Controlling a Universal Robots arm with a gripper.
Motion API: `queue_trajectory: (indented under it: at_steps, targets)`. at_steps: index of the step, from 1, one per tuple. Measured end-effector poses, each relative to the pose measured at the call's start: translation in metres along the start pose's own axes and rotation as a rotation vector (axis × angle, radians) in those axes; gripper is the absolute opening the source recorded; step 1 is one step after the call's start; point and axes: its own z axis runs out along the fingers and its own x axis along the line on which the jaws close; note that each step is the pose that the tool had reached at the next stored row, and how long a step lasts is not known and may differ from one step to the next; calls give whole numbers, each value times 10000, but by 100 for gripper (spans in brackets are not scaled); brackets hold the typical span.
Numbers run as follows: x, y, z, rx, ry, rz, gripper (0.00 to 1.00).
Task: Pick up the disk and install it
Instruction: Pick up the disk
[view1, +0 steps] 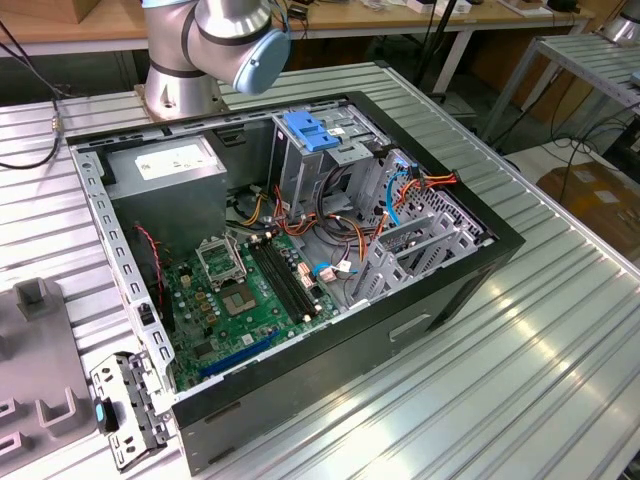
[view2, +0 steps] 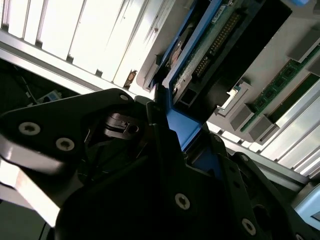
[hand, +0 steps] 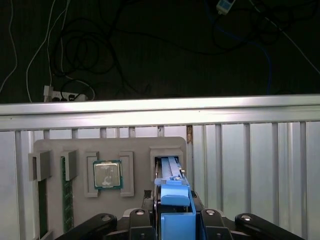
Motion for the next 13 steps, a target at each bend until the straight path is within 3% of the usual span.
queue_trajectory:
  at_steps: [13]
  targets:
    - [2, 0, -50, -2, 3, -18, 37]
